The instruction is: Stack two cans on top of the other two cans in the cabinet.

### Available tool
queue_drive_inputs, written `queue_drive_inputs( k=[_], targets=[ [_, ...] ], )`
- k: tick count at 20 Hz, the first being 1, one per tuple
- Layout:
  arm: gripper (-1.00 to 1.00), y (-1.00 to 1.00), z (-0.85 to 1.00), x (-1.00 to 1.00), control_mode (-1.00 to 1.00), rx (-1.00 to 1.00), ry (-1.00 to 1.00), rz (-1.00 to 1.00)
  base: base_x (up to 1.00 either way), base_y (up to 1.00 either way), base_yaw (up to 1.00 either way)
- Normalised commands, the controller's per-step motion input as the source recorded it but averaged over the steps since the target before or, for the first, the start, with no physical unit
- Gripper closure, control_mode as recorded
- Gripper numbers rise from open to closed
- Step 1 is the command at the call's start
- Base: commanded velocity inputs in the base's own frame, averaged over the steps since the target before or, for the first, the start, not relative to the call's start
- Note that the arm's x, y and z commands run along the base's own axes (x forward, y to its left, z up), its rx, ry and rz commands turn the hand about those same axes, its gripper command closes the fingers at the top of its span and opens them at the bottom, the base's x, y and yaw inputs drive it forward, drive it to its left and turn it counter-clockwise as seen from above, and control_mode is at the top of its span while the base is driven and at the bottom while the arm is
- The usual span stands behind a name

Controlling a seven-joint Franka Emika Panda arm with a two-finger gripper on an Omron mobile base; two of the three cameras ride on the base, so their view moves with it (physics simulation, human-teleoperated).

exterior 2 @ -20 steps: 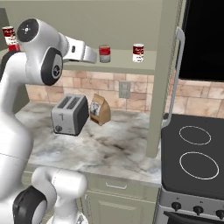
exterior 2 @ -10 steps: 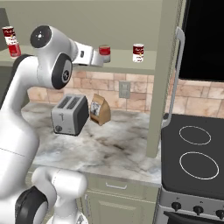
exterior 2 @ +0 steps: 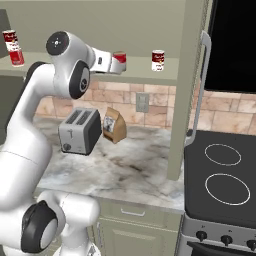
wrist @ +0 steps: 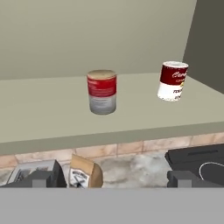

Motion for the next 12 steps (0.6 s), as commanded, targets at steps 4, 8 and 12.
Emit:
queue_drive_inputs(
  k=[4,8,12],
  targets=[
    [-1.0,-0.02,0.0,0.3,-1.0,0.0,0.0,0.03,0.0,0.0,0.0],
    [-1.0,-0.02,0.0,0.29,-1.0,0.01,0.0,0.05,0.0,0.0,0.0],
    [-1.0,-0.02,-0.03,0.25,-1.0,0.0,0.0,0.05,0.0,0.0,0.0]
  ],
)
